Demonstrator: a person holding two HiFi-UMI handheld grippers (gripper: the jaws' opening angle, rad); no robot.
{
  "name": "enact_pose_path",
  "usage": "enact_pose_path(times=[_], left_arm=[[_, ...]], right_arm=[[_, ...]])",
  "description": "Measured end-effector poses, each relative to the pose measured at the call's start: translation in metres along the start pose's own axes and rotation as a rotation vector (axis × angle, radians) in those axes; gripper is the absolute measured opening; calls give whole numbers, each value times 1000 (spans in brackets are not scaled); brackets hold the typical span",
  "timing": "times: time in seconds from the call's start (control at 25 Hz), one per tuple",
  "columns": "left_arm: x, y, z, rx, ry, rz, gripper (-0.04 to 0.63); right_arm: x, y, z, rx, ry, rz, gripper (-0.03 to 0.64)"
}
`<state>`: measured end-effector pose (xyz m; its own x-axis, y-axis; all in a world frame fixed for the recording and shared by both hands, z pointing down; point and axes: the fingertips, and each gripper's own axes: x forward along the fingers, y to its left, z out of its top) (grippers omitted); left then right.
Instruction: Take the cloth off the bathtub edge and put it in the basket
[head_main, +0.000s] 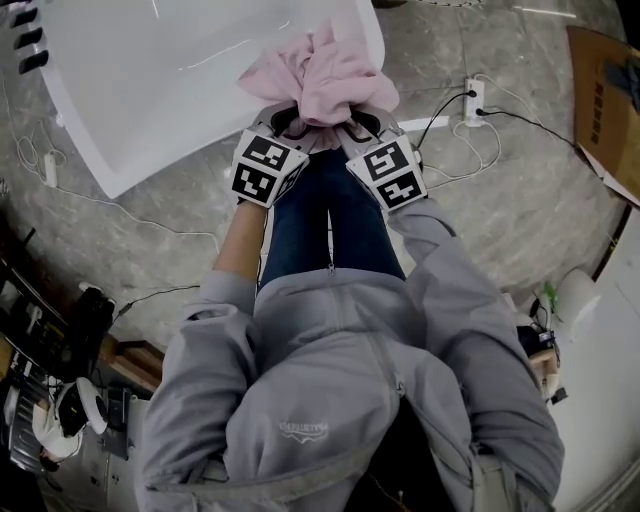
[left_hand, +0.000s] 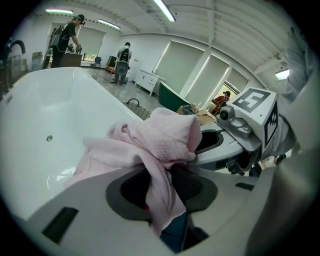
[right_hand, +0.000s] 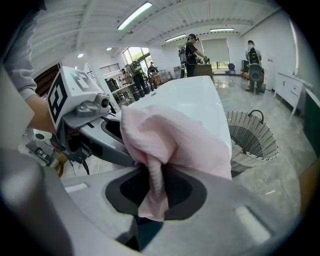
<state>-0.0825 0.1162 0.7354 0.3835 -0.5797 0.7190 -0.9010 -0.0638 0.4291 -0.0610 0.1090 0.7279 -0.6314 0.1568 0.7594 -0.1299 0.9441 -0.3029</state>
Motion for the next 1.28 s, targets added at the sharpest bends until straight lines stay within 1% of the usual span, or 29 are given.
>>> enact_pose_path(times=[0.12, 0.44, 0.64, 0.8, 0.92, 1.12, 1.28], left_arm=[[-9, -10, 12, 3, -17, -7, 129], [-49, -41, 56, 75, -64, -20, 120], [-75, -62, 92, 121, -117, -13, 115], [-101, -82, 118, 159, -169, -7, 112], [-121, -98, 134, 175, -212, -8, 109], [-150, -116, 158, 205, -276, -22, 106], [-170, -132, 179, 249, -315, -49, 104]], right_arm=[[-16, 2, 10, 3, -12, -4, 66], [-69, 13, 47, 15, -70, -44, 64], [-107, 11, 75, -5, -128, -95, 64], [-140, 19, 98, -15, -181, -118, 64], [-164, 27, 113, -42, -211, -134, 64], [-198, 39, 137, -78, -249, -170, 64], [-225, 46, 156, -76, -311, -204, 64]])
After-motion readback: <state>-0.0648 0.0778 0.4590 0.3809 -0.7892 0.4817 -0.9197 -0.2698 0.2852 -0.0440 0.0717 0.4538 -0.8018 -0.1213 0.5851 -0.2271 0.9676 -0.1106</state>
